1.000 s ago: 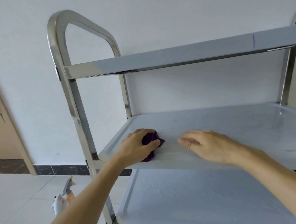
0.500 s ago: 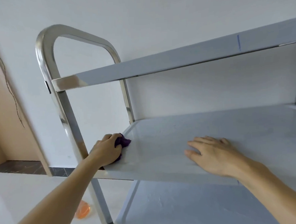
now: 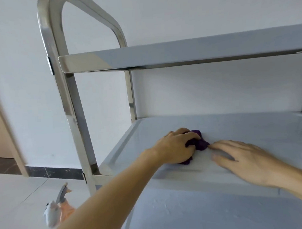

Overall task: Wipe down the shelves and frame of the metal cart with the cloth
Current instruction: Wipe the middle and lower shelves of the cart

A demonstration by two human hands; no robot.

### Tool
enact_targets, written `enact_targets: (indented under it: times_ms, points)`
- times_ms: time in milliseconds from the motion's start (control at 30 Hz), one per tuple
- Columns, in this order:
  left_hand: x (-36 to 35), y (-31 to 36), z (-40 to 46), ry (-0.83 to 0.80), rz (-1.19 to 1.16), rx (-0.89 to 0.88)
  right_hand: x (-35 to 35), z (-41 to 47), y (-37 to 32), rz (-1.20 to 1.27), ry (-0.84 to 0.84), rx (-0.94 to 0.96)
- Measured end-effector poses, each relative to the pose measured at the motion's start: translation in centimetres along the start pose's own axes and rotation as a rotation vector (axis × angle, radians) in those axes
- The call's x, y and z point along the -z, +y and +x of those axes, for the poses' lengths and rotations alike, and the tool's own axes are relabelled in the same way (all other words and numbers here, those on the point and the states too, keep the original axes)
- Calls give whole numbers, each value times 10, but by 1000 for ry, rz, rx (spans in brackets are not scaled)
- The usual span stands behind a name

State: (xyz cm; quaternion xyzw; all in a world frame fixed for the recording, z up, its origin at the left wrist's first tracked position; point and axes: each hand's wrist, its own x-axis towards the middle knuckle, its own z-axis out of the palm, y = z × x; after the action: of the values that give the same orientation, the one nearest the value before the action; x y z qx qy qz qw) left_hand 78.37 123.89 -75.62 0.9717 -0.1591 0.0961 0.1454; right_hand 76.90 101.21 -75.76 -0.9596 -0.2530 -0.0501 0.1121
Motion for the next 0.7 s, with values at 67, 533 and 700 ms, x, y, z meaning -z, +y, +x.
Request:
enact_targets:
  times_ms: [67,533,700]
  points:
    - [12,-34,-2,0,5,74,2,-3,-5,-16,3,-29]
    - [16,-28,-31,39,77,163,6,26,24,-64,-75,-137]
    - [-11,18,15,23,56,62,-2,30,31,-51,-117,-125]
